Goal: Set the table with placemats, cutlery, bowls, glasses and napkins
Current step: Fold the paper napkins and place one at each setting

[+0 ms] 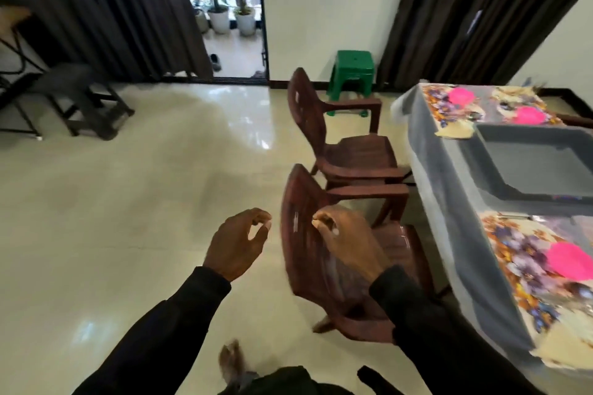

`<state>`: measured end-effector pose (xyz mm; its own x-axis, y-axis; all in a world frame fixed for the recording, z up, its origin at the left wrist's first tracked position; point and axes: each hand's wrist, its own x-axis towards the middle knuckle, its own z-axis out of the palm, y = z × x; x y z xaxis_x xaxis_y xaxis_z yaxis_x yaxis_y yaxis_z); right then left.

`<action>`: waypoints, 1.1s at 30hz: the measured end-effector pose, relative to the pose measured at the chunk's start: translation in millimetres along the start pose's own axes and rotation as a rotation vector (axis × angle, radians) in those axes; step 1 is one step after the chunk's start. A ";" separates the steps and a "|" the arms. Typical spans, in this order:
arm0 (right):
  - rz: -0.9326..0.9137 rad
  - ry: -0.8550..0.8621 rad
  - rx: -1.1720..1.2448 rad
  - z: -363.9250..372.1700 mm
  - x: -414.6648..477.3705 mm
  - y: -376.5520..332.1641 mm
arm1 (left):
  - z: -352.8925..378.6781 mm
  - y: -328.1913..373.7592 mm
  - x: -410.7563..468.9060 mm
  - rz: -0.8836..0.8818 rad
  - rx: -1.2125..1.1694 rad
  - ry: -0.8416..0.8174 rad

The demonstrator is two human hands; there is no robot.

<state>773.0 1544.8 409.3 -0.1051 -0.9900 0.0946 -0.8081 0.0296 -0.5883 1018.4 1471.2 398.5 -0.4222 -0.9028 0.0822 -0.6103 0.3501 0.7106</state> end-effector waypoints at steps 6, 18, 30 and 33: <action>-0.071 -0.041 0.017 75.6 86.7 -91.0 | -103.6 -100.2 27.5 -0.038 0.036 0.061; -0.025 -0.114 0.016 145.4 237.6 -160.8 | -212.3 -218.8 138.6 -0.058 0.089 0.032; -0.014 -0.045 -0.093 145.6 466.8 -125.4 | -226.2 -253.0 382.4 0.006 0.114 0.011; -0.008 -0.025 -0.144 134.4 536.6 -106.0 | -225.5 -257.3 465.5 0.024 0.128 -0.008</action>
<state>880.2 991.8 414.5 -0.0854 -0.9933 0.0779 -0.8838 0.0394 -0.4662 1130.1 904.5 411.5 -0.4424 -0.8921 0.0923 -0.6805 0.4009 0.6133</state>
